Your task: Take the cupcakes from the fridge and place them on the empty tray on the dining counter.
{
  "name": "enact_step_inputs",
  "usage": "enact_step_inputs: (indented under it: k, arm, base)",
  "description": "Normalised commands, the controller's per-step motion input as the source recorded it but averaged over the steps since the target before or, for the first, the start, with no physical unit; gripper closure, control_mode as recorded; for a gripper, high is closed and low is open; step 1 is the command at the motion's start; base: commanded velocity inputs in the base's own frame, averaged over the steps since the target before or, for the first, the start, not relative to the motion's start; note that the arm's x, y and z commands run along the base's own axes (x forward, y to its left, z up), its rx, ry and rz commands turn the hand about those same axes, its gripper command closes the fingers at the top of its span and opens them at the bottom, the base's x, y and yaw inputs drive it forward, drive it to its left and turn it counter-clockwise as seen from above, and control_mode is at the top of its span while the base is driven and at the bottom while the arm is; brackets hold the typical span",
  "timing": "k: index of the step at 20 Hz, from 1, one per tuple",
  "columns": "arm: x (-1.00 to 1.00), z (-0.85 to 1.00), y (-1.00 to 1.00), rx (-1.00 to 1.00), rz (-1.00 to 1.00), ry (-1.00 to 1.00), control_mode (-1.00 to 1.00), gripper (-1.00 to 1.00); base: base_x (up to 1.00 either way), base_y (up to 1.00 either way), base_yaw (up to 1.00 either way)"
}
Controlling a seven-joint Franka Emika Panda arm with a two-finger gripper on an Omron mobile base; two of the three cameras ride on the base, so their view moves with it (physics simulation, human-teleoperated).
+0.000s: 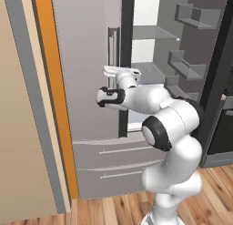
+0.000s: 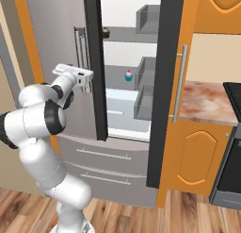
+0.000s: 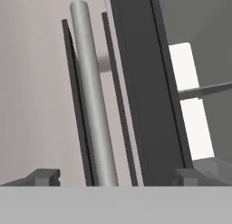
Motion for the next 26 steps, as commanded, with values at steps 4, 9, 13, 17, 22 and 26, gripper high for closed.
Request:
enact_step_inputs:
  k: [4, 9, 13, 17, 22, 26]
  arm:
    - [0.53, 0.00, 0.10, -0.08, -0.01, 0.00, -1.00, -1.00]
    - [0.48, -0.01, 0.44, -0.07, -0.08, 0.00, -1.00, -1.00]
    - [0.68, -0.03, 0.53, -0.07, -0.13, 0.00, -1.00, -1.00]
    - [0.80, -0.01, 0.50, -0.07, -0.13, 0.00, -1.00, -1.00]
    - [0.23, -0.01, 0.50, -0.01, -0.01, 0.00, -1.00, 1.00]
    - [-0.66, -0.08, 0.83, 0.01, 0.17, 0.00, -1.00, 1.00]
  base:
    - [0.00, 0.00, 0.00]
    - [0.00, 0.00, 0.00]
    - [0.00, 0.00, 0.00]
    - [0.00, 0.00, 0.00]
    - [0.00, 0.00, 0.00]
    - [0.00, 0.00, 0.00]
